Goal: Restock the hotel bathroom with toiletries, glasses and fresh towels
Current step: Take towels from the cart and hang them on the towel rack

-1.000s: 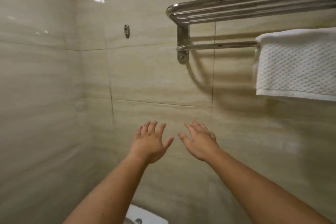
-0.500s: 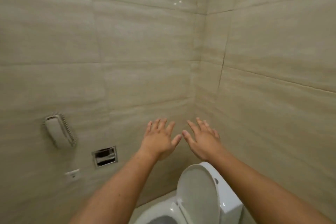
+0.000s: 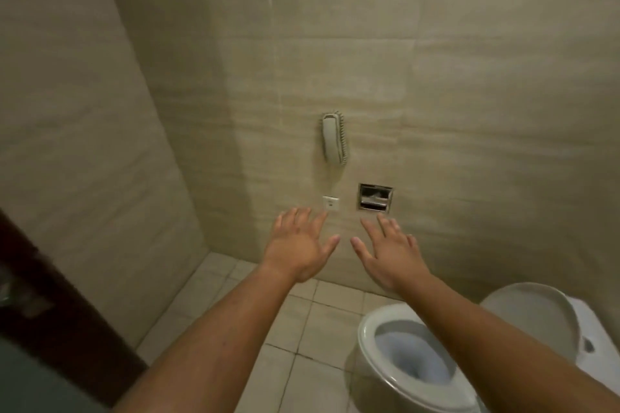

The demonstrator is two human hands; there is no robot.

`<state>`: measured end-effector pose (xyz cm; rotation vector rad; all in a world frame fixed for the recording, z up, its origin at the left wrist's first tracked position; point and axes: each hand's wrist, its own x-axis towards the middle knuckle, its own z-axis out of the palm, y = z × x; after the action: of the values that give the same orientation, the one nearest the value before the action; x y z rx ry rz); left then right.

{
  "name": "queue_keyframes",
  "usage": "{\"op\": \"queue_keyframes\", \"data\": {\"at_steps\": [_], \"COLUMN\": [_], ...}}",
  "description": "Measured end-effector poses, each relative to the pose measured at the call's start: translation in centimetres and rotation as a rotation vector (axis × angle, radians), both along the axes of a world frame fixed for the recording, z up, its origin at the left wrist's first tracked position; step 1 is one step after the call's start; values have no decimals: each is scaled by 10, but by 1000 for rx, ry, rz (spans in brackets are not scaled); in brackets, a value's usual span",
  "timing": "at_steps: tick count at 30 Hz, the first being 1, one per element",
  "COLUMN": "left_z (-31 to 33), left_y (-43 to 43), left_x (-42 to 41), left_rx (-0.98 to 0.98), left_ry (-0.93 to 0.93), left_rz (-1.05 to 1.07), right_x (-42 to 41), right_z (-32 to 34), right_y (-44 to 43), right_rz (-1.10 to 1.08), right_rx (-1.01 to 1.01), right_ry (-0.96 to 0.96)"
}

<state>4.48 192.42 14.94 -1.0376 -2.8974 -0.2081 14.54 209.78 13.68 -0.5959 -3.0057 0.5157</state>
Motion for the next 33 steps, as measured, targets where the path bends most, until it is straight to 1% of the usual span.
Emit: {"op": "queue_keyframes", "data": {"at_steps": [7, 13, 16, 21, 26, 28, 33], "left_z": [15, 16, 13, -2, -25, -31, -37], "left_y": [-146, -276, -348, -476, -601, -649, -752], "left_x": [21, 34, 45, 65, 89, 101, 145], "left_rx": [49, 34, 25, 16, 5, -15, 21], "left_ry": [-34, -17, 33, 25, -35, -32, -37], "left_rz": [248, 446, 546, 715, 871, 921, 1019], "right_x": [-38, -58, -66, -67, -64, -62, -52], "right_z": [17, 29, 33, 26, 11, 7, -8], "right_y": [-136, -264, -331, -452, -577, -628, -745], "right_rz": [303, 549, 657, 804, 922, 969, 1074], "right_rx": [7, 30, 49, 43, 36, 30, 27], "right_ry": [76, 109, 118, 104, 69, 61, 45]}}
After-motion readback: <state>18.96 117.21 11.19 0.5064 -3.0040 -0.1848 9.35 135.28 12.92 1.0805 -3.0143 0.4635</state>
